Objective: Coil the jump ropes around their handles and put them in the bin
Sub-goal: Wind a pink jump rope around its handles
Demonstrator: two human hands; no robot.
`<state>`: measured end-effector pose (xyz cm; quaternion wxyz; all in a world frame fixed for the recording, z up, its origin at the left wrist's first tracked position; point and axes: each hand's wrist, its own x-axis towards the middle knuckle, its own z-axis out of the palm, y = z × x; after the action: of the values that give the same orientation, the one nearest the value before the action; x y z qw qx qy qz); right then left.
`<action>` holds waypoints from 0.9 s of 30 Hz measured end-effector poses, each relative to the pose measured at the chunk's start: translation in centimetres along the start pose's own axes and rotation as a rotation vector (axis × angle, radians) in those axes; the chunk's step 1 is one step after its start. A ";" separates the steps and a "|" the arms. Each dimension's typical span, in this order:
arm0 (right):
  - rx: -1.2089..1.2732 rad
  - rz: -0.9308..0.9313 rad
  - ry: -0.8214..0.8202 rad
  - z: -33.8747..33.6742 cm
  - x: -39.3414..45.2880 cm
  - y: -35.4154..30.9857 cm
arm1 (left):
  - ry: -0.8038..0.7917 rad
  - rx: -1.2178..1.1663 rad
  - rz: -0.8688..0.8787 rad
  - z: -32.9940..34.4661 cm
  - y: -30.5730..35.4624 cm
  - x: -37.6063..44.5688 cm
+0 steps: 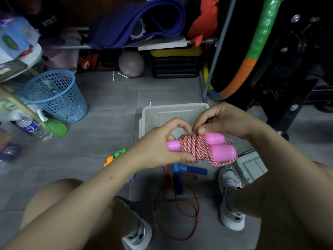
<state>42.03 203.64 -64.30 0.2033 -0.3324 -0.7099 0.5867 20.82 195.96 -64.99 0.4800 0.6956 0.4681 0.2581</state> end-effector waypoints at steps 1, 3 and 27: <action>0.040 -0.001 -0.014 -0.1 0.1 0.1 | -0.004 -0.015 0.030 -0.1 0.0 0.0; 0.098 -0.006 -0.051 -0.3 0.3 0.3 | -0.017 -0.028 0.081 -0.2 0.0 -0.1; 0.244 0.076 0.027 1.3 -0.1 0.8 | 0.211 -0.205 0.055 -0.9 -0.1 -0.7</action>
<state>41.42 202.76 -65.38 0.2293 -0.3398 -0.6172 0.6716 19.80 195.72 -64.63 0.4893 0.6245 0.4679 0.3894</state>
